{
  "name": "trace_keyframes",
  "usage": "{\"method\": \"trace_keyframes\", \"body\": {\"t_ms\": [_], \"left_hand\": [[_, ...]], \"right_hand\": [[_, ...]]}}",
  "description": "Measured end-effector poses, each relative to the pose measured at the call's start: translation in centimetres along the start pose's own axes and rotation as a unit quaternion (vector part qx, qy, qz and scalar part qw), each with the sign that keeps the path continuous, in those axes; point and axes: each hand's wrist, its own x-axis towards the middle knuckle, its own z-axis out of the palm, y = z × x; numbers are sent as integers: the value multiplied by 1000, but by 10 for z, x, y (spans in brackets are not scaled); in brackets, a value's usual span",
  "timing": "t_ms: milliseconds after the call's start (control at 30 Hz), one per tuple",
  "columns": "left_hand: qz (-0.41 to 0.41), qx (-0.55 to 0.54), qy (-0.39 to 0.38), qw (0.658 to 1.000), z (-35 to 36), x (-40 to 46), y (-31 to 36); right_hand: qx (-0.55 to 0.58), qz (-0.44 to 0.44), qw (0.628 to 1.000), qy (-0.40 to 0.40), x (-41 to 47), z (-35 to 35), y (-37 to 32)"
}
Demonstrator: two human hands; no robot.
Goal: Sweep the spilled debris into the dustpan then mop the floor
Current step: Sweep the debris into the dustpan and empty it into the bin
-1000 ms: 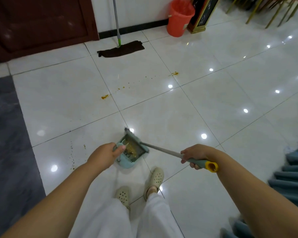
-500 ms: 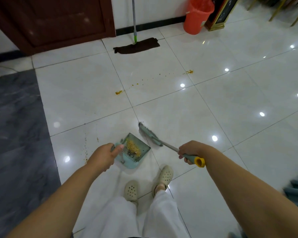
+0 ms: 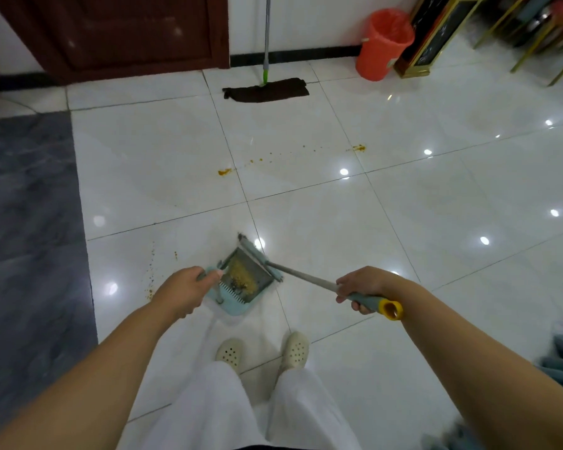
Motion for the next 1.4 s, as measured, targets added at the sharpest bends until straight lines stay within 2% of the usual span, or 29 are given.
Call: {"method": "trace_keyframes", "body": {"t_ms": [200,367,533,767,967,1167,1400], "left_hand": [[-47,-43,51,997,31,-30,-25],[-105,-59,104,987,76,-54,-35],[-132,-90,162,974,110,-63,-27],[-156,-89,158,971,122,-60,-24],[-163,-75,171,969,117,-61,-37],[-144,-87,169,971,118,-84,-53],[-147,-113,149,971,116,-116,-82]], "right_hand": [[-58,-38,997,18,27,-21,-17],[-45,-52,997,20,54,-34,-9],[-91,-48,995,-10,63,-36,9],[-242,-57,966,-66,40,-32,28],[-284,-68,954,-65,19,-44,32],[-259,-87,962,-29,22,-41,18],[-193,-59,979,-18,31,13,12]]}}
